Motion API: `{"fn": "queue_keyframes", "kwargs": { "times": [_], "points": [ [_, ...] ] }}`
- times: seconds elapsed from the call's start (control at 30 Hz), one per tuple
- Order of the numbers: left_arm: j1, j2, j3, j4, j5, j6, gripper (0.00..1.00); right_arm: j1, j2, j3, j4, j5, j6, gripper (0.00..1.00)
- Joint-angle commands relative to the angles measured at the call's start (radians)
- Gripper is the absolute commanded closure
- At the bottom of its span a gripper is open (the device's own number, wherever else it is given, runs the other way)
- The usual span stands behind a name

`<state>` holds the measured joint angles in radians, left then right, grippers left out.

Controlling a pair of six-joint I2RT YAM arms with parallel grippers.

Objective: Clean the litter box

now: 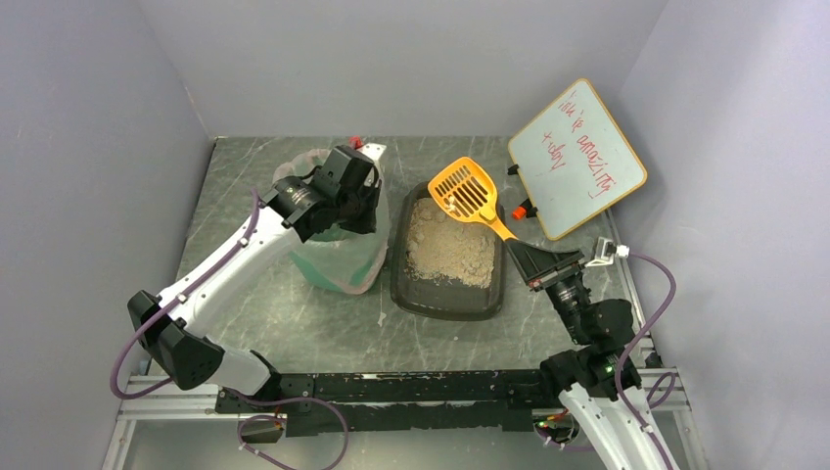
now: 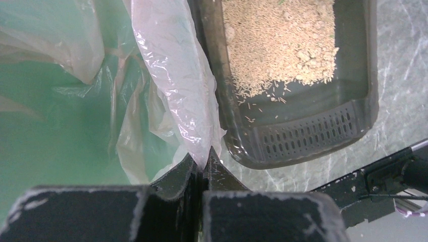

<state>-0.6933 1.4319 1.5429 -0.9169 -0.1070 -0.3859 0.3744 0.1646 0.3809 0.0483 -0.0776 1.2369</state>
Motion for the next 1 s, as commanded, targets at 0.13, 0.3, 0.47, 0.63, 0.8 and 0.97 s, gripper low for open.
{"fn": "queue_keyframes", "kwargs": {
  "times": [0.13,0.3,0.47,0.63,0.8,0.97],
  "points": [
    [-0.027,0.001,0.007,0.061,0.018,-0.039,0.85,-0.002,-0.020,0.029,-0.005,0.016,-0.003,1.00],
    [-0.028,-0.018,0.038,0.041,-0.013,-0.021,0.52,-0.002,0.011,0.022,0.054,-0.018,0.005,1.00],
    [-0.027,-0.026,0.140,-0.021,-0.051,-0.001,0.25,-0.001,0.136,0.048,0.181,-0.102,-0.006,1.00],
    [-0.028,-0.063,0.255,-0.082,-0.128,0.007,0.05,-0.002,0.348,0.170,0.220,-0.222,-0.101,1.00],
    [-0.027,-0.145,0.285,-0.109,-0.250,0.001,0.03,0.000,0.500,0.276,0.255,-0.302,-0.204,1.00],
    [-0.026,-0.227,0.262,-0.090,-0.335,0.005,0.03,0.006,0.686,0.452,0.166,-0.387,-0.365,1.00]
  ]
}}
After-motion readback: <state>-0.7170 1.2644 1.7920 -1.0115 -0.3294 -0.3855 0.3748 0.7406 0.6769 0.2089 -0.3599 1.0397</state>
